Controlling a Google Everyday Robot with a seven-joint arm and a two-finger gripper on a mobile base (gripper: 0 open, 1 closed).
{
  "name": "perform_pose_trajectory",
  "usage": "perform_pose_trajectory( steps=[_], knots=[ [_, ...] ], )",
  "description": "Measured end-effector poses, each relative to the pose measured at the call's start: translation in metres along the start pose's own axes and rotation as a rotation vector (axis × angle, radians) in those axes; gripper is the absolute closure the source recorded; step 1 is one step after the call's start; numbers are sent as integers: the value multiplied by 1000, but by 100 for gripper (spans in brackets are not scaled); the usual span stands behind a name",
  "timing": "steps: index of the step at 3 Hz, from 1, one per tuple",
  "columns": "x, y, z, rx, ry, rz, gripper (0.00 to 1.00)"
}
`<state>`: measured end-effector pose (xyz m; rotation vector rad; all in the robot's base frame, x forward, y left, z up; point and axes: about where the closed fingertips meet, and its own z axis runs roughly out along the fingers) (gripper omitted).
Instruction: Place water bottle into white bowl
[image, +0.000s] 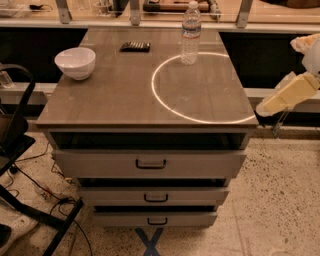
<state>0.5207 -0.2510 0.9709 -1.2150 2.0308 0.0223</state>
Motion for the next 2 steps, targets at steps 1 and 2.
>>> perform_pose_trajectory(
  steps=[1, 2],
  knots=[
    [-16, -49, 19, 99, -213, 37, 0],
    [-33, -109, 28, 266, -437, 62, 0]
  ],
)
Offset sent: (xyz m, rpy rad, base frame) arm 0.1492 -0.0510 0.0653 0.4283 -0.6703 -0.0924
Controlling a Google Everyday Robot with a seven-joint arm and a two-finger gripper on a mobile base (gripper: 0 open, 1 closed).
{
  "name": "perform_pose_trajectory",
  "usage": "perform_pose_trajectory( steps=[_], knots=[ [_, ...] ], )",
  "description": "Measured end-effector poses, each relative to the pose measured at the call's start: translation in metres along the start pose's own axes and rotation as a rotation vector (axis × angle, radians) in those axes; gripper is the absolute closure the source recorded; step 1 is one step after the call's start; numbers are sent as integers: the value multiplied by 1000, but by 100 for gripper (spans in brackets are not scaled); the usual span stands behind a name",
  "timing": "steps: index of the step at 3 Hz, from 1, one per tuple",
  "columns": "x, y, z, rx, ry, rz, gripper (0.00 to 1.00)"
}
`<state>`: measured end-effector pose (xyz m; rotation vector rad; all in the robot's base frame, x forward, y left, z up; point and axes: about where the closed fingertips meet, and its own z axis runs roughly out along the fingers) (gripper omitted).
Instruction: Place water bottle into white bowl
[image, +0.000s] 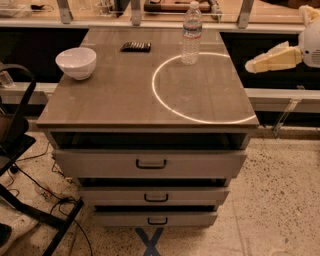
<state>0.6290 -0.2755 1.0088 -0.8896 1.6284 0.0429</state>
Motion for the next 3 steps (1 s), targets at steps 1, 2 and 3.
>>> perform_pose_trajectory(
  steps=[1, 2, 3],
  knots=[
    [-6, -22, 14, 74, -97, 10, 0],
    [-7, -21, 15, 72, -98, 10, 0],
    [-16, -26, 42, 41, -112, 59, 0]
  ],
)
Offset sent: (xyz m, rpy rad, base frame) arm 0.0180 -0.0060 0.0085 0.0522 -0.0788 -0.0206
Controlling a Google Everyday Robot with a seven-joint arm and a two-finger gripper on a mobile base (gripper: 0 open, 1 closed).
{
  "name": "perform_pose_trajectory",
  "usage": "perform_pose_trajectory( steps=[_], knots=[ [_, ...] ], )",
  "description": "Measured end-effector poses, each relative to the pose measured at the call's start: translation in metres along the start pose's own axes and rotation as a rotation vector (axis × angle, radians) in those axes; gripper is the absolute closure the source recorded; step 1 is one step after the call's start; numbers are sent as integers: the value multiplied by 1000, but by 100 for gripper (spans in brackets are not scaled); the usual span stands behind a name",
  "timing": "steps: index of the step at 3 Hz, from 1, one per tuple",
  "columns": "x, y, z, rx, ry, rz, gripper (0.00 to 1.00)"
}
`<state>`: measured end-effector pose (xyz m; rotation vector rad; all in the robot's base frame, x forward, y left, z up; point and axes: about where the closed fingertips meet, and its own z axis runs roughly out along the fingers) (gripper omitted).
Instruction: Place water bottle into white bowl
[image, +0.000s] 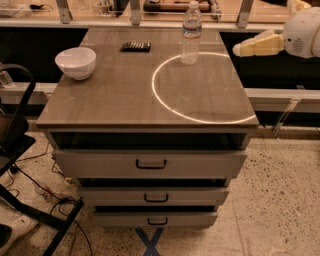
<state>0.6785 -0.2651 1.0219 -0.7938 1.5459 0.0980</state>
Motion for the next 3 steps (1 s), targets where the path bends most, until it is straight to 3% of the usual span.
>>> perform_pose_trajectory(
  steps=[2, 3],
  knots=[
    [8, -3, 92, -16, -19, 243, 0],
    [14, -1, 117, -20, -47, 318, 0]
  ],
)
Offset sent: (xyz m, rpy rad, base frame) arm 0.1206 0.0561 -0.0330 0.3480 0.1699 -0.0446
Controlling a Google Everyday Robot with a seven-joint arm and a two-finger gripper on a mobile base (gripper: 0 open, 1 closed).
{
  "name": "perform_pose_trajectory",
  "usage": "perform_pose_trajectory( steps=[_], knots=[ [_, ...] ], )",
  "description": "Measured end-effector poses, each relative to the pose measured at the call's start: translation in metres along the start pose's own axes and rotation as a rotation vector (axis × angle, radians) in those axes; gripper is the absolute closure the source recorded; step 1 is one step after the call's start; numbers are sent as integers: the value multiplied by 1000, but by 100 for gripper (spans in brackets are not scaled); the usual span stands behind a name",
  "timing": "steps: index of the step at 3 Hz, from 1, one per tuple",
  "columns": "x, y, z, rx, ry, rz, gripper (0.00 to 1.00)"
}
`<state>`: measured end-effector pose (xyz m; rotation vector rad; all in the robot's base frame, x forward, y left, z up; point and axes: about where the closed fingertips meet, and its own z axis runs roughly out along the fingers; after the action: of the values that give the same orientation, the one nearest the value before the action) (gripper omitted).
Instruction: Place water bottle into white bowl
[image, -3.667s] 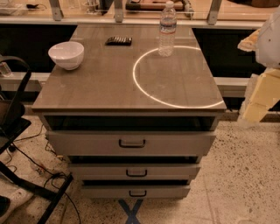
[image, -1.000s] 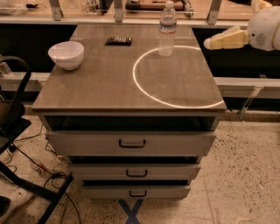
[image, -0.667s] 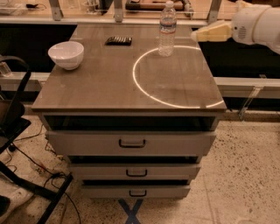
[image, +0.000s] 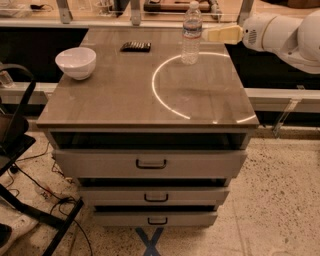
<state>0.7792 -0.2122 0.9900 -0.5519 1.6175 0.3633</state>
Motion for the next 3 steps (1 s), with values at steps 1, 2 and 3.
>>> perform_pose_trajectory(
  steps=[1, 2, 3],
  knots=[
    [4, 5, 24, -7, -19, 13, 0],
    [8, 10, 45, -19, -36, 8, 0],
    [15, 13, 64, -20, -25, -11, 0]
  ],
)
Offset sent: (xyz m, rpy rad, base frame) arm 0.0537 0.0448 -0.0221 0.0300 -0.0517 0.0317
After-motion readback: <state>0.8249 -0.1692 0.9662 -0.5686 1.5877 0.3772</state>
